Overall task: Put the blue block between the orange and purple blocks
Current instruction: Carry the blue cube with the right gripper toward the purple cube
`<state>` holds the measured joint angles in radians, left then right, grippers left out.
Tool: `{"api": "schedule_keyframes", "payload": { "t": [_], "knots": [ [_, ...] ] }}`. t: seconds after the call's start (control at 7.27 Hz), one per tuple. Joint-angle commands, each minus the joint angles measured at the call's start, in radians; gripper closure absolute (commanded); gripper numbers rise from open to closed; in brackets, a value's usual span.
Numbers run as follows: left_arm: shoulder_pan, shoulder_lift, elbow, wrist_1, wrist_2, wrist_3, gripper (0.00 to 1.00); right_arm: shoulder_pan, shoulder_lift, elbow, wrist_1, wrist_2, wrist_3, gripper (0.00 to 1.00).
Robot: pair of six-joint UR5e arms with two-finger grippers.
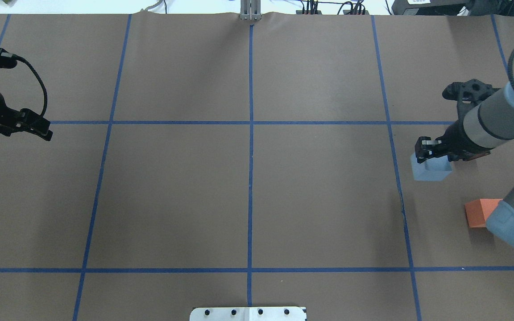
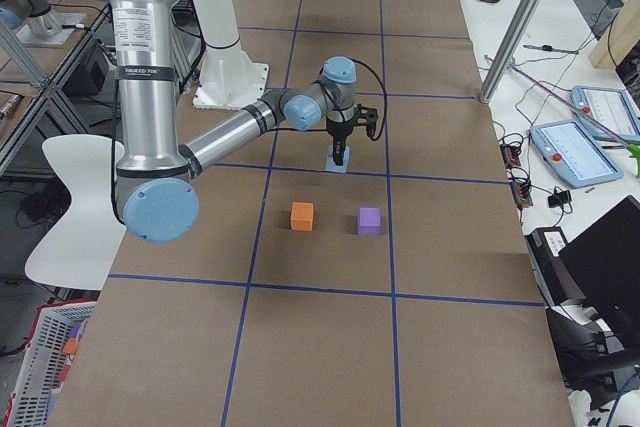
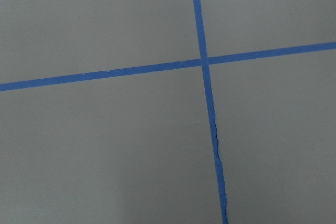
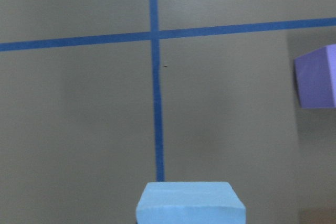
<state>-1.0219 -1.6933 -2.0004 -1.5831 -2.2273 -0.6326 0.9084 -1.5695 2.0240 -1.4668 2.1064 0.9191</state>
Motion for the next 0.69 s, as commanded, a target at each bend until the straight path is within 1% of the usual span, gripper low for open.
{"api": "schedule_keyframes", "payload": {
  "t": [0.0, 0.28, 0.41, 0.55],
  "knots": [
    [0.0, -0.002, -0.003, 0.0, 0.0, -0.006, 0.0, 0.116, -0.059, -0.06, 0.025, 0.093, -0.15, 1.0],
    [0.0, -0.003, -0.005, -0.003, -0.002, -0.031, 0.0, 0.115, -0.07, -0.108, 0.026, 0.09, -0.183, 1.0],
    [0.002, -0.006, -0.005, -0.003, -0.002, -0.042, 0.0, 0.112, -0.061, -0.173, 0.072, 0.092, -0.18, 1.0],
    [0.002, -0.006, -0.005, -0.003, -0.002, -0.044, 0.0, 0.115, -0.07, -0.238, 0.189, 0.095, -0.181, 1.0]
  ]
}}
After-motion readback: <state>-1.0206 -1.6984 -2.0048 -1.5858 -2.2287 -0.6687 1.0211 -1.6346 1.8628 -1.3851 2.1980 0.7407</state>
